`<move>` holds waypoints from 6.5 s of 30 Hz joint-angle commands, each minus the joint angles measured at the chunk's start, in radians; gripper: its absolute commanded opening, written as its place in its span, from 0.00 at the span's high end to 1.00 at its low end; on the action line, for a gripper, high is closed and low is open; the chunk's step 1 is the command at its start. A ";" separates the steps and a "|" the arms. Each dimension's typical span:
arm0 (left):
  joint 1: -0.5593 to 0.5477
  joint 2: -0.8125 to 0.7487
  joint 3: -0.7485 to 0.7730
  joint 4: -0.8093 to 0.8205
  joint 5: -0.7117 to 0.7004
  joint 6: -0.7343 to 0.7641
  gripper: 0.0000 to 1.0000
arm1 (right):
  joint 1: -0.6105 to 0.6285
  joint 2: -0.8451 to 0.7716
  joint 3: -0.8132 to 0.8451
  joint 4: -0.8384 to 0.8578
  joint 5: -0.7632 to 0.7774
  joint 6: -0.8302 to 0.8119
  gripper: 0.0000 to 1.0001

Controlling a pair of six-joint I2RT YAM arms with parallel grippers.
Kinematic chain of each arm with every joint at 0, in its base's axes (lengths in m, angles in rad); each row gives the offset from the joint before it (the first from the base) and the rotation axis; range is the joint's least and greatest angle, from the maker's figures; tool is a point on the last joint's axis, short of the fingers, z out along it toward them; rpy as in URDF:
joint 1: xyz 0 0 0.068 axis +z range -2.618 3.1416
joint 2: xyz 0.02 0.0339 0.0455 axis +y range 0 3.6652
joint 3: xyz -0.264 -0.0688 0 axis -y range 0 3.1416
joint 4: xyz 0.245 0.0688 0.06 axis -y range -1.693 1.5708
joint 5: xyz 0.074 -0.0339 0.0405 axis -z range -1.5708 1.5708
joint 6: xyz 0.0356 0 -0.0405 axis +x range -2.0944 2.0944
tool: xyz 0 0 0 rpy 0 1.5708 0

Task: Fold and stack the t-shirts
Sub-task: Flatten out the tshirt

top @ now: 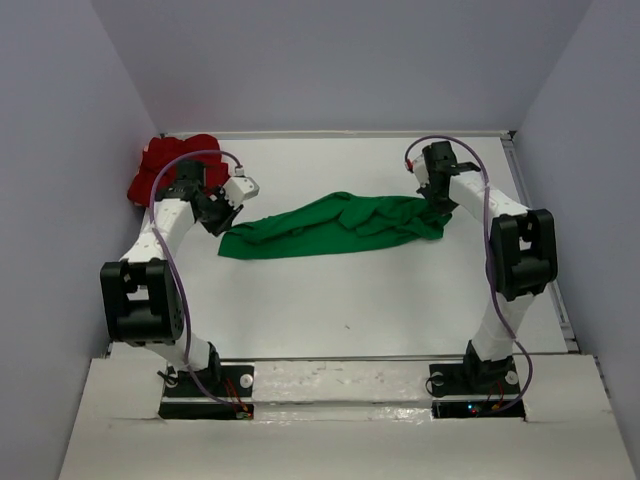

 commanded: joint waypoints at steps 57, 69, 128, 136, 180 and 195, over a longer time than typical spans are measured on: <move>-0.081 0.177 -0.020 0.013 0.057 0.324 0.47 | -0.007 0.129 0.159 -0.132 -0.007 0.088 1.00; -0.098 0.168 -0.009 0.084 0.045 0.241 1.00 | -0.007 0.140 0.160 -0.135 -0.008 0.086 1.00; -0.366 -0.260 -0.161 0.260 -0.547 -0.074 1.00 | -0.007 0.226 0.283 -0.087 -0.214 0.042 0.64; -0.371 -0.267 -0.186 0.248 -0.559 -0.080 1.00 | -0.025 0.278 0.321 -0.072 -0.188 0.029 0.64; -0.432 -0.197 -0.169 0.210 -0.567 -0.113 1.00 | -0.088 0.434 0.501 -0.143 -0.283 0.003 0.54; -0.458 -0.181 -0.146 0.194 -0.581 -0.126 1.00 | -0.088 0.307 0.443 -0.228 -0.350 -0.004 0.52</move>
